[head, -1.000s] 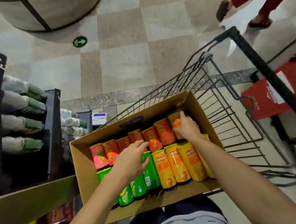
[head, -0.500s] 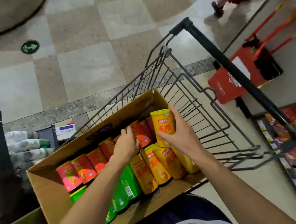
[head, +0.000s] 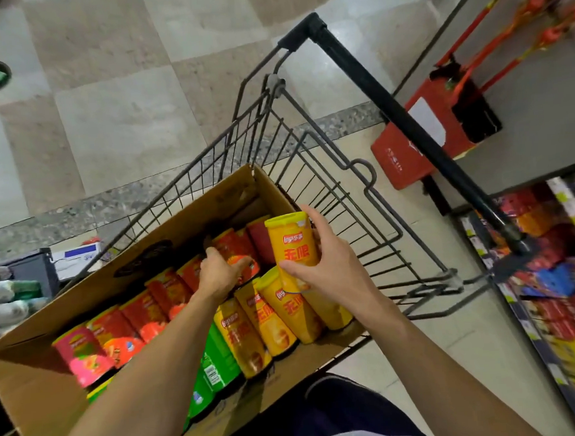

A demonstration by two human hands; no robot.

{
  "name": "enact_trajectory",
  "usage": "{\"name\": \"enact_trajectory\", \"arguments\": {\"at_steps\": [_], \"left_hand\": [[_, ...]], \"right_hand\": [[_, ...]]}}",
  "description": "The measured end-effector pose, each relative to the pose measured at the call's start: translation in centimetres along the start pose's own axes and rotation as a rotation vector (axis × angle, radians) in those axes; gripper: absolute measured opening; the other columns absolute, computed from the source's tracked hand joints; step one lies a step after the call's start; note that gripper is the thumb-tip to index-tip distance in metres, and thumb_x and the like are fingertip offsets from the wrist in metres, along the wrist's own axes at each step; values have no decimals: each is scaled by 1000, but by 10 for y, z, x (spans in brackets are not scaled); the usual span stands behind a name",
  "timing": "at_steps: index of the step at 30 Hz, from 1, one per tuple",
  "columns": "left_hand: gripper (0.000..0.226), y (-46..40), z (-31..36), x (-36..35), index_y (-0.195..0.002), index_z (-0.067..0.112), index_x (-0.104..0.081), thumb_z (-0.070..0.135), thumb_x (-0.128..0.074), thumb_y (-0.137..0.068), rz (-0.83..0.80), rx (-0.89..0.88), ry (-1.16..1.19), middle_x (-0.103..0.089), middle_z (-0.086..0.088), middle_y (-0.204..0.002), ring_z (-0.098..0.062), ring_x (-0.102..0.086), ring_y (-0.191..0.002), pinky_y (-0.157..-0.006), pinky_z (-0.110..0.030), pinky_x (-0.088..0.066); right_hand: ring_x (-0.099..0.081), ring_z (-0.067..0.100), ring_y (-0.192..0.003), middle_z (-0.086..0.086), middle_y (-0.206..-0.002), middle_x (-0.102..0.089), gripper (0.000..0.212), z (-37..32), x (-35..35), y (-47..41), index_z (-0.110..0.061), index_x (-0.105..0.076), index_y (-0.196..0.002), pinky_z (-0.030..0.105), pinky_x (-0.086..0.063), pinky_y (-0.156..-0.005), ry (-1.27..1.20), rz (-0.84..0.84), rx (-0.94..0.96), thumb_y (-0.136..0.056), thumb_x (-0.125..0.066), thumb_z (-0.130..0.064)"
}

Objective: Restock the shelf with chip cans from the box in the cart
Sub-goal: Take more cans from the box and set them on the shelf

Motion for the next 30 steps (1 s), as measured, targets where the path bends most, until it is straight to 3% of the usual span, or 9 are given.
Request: {"name": "enact_trajectory", "arguments": {"at_steps": [4,9,11,14,16,19,22,26,30], "left_hand": [[91,11,3,9,-135,10,-32,47,-84,-71,62,-56,74,-52,-17,-130,-35,-55,-115,-94,-44,-49],[92,56,0,46,-140,27,-28,39,-86,-70,74,-216,161,-55,1,-114,-17,-59,-95,-61,-18,-44],[88,78,-12,69,-136,31,-28,39,-86,-70,81,-244,184,-58,3,-110,-10,-63,-89,-57,-12,-44],[86,112,-29,104,-134,35,-28,38,-86,-70,118,-268,215,-59,8,-107,8,-56,-88,-64,-13,-47],[85,139,-45,131,-132,38,-29,37,-86,-69,177,-261,258,-58,12,-106,11,-55,-89,-71,-18,-50],[84,181,-77,165,-126,42,-31,36,-88,-65,256,-221,315,-58,14,-109,6,-60,-90,-75,-20,-52],[88,228,-113,192,-123,51,-33,48,-91,-58,335,-182,386,-60,7,-116,-7,-66,-96,-83,-27,-55],[84,305,-156,215,-123,55,-33,45,-90,-62,491,-103,455,-61,17,-110,8,-63,-94,-78,-15,-52],[82,387,-195,230,-120,60,-33,34,-89,-66,707,-20,462,-63,19,-105,7,-62,-92,-74,-13,-48]], "right_hand": [[-58,12,-117,-9,-141,-51,95,4,1,1,-50,-11,-151,46,-54,-97,11,-8,8,-81,-75,-48],[-59,10,-115,-10,-136,-55,96,-6,-10,0,-53,-12,-150,44,-54,-97,15,-32,40,-77,-75,-53],[-57,10,-117,-9,-136,-54,96,-18,-21,-2,-53,-12,-150,43,-52,-99,39,-71,72,-77,-75,-53],[-54,7,-116,-9,-136,-54,94,-38,-39,-3,-50,-13,-151,37,-51,-100,46,-128,126,-81,-76,-49],[-52,7,-118,-8,-136,-55,95,-59,-57,-2,-49,-14,-152,36,-50,-101,67,-182,189,-81,-76,-48],[-60,8,-110,-11,-123,-61,96,-87,-92,7,-50,-16,-151,34,-50,-99,83,-292,266,-79,-79,-47],[-65,9,-103,-11,-116,-67,98,-115,-140,24,-54,-15,-149,39,-52,-97,92,-443,340,-74,-79,-49],[-66,2,-98,-14,-108,-70,99,-161,-199,65,-55,-18,-147,38,-54,-94,81,-636,483,-73,-82,-44],[-66,-1,-97,-23,-103,-69,96,-206,-241,123,-58,-21,-145,39,-55,-91,20,-794,638,-75,-83,-39]]}}
Point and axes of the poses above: each hand's wrist, its own y-axis away from the middle knuckle, its own x-axis out of the back of the hand, z = x × y, the point moved 6 cm from there along -y, towards the middle knuckle
